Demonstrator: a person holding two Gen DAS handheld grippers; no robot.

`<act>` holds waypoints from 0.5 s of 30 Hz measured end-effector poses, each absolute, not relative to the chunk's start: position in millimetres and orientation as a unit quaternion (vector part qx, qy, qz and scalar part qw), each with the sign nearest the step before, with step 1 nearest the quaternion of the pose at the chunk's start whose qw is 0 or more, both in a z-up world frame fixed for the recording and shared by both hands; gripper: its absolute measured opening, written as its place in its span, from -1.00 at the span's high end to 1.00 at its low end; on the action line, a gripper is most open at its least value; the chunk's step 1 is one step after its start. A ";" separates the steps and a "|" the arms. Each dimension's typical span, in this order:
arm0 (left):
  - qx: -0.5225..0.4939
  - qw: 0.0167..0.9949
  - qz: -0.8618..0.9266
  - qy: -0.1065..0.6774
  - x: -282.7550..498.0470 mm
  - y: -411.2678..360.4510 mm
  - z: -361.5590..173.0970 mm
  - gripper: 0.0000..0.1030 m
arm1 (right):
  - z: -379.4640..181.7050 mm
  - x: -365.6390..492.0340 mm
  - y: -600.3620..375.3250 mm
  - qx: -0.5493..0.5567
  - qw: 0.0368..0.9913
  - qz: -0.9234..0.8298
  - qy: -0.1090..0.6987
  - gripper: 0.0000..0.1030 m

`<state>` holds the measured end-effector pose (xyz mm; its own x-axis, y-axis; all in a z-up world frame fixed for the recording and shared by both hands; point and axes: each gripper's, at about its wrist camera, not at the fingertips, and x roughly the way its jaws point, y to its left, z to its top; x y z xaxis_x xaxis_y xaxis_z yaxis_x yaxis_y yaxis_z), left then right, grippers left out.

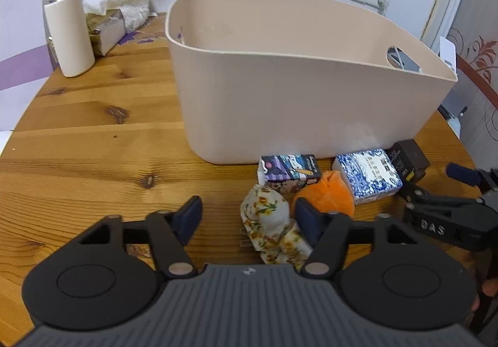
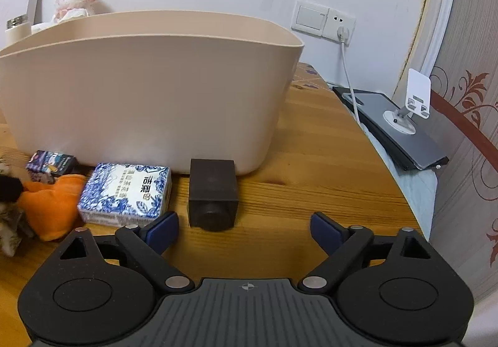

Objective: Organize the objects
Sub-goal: 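Grasp the floral scrunchie with the left tool while the right tool grasps the black cube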

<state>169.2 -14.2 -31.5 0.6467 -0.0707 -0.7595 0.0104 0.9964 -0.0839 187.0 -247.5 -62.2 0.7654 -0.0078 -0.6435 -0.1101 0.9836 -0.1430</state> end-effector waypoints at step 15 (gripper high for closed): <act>-0.033 0.907 -0.055 0.417 156.0 -13.5 -29.5 0.78 | -56.5 194.3 -239.8 -0.061 0.936 0.059 0.341 0.44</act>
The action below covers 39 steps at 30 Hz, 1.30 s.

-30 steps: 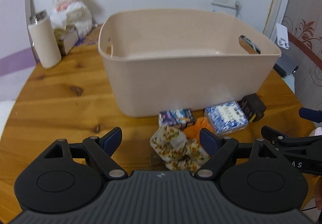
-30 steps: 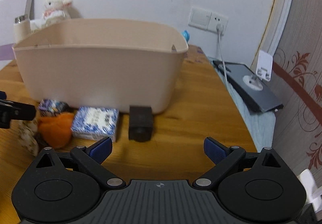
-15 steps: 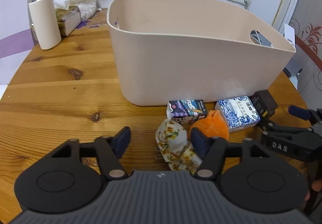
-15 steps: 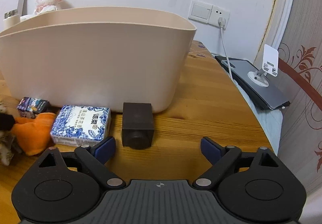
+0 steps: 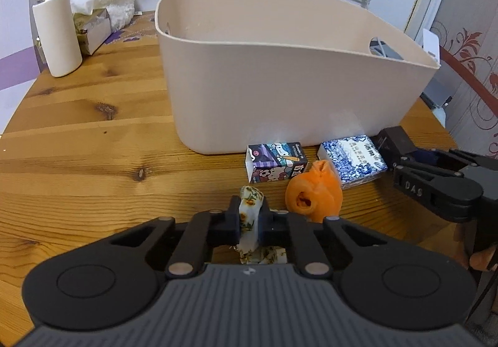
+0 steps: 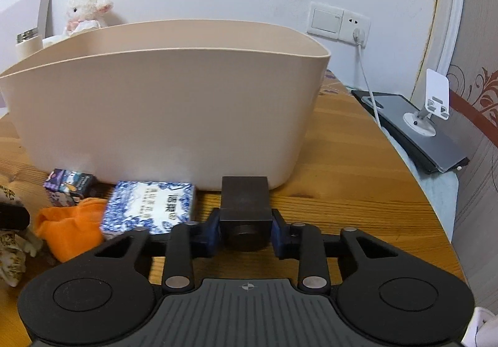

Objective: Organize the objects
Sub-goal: 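Grasp the floral scrunchie with the left tool while the right tool grasps the black cube, then lower both items into the basket and open both tools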

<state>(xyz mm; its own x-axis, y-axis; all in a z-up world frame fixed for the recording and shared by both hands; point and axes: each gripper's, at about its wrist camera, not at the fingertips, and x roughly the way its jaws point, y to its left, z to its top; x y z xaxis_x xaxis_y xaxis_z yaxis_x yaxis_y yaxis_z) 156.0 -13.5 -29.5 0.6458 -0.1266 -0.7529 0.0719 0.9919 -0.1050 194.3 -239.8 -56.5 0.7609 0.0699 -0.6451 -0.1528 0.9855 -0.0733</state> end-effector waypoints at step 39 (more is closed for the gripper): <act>-0.008 0.969 -0.049 0.242 151.4 -9.3 92.1 0.81 | 64.7 139.3 -221.0 -0.060 0.979 0.066 0.185 0.44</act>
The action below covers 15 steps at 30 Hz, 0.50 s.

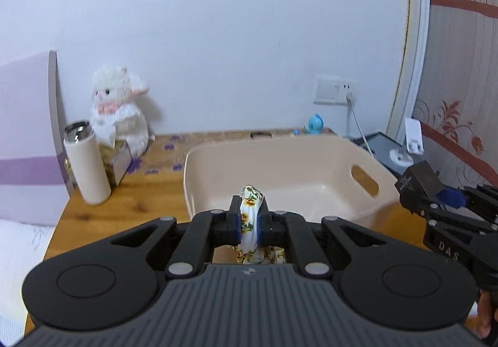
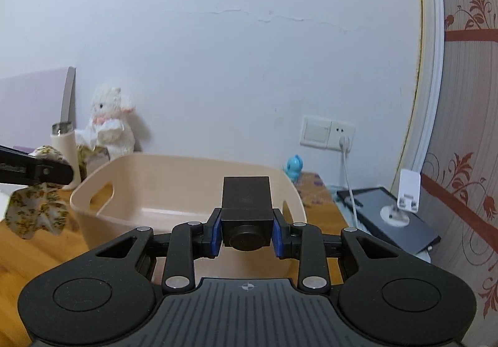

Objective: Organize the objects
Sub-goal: 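Lower both items into the basket and open both tools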

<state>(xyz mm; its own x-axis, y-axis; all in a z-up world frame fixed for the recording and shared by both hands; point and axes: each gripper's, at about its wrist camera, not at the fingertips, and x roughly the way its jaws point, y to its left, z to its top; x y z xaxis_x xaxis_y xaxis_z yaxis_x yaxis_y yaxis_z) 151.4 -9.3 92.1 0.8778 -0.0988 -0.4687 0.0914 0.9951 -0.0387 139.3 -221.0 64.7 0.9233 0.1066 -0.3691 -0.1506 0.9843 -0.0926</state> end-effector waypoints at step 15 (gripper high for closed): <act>0.019 0.959 -0.007 0.282 248.2 -42.5 49.3 0.81 | 59.0 206.1 -200.7 -0.064 0.977 0.055 0.195 0.44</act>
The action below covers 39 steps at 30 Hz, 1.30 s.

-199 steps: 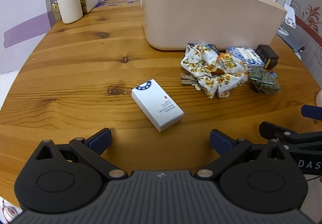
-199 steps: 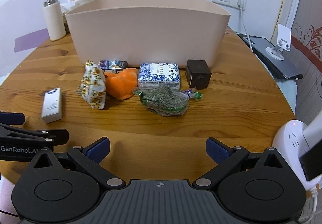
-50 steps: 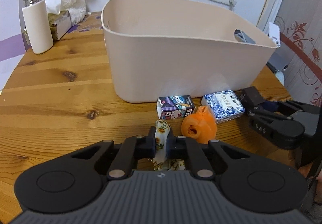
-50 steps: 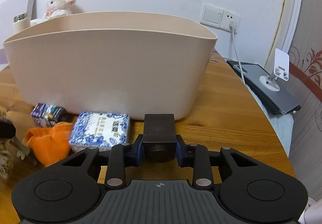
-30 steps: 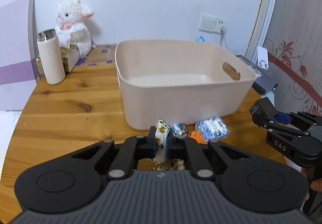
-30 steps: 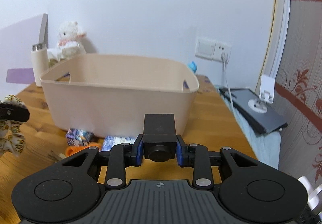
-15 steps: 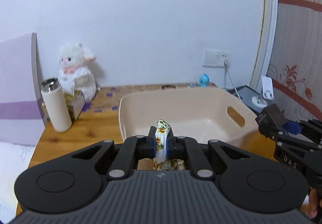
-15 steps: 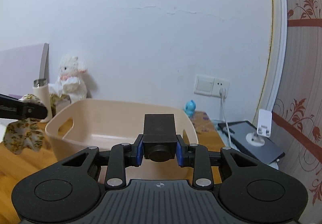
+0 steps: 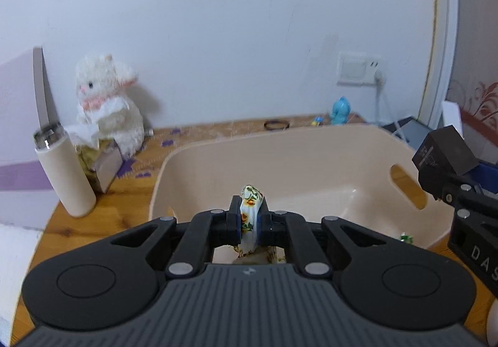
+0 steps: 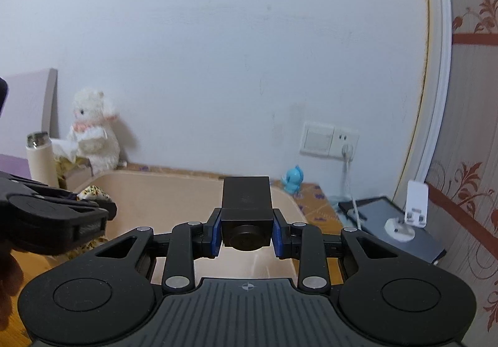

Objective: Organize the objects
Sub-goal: 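Lower both items into the basket and open both tools, then grasp the keychain with the left tool while the right tool grasps the blue-and-white tea box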

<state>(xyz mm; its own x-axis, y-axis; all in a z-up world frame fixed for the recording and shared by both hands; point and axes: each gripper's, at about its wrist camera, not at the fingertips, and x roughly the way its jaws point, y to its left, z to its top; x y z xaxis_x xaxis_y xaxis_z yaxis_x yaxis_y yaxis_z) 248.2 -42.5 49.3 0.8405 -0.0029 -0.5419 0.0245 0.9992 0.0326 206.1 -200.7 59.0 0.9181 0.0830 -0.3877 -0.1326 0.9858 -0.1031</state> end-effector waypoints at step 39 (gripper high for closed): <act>0.043 0.932 -0.094 0.348 176.6 -25.9 48.3 -0.67 | 38.8 160.7 -210.8 -0.062 0.952 0.037 0.298 -0.80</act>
<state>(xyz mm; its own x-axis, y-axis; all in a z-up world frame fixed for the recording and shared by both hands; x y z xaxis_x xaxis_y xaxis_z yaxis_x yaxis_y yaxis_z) 176.6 -25.9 48.3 0.7403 -0.1447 -0.6565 0.2053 0.9786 0.0157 160.7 -210.8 38.8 0.8197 0.0332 -0.5719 -0.1066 0.9897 -0.0952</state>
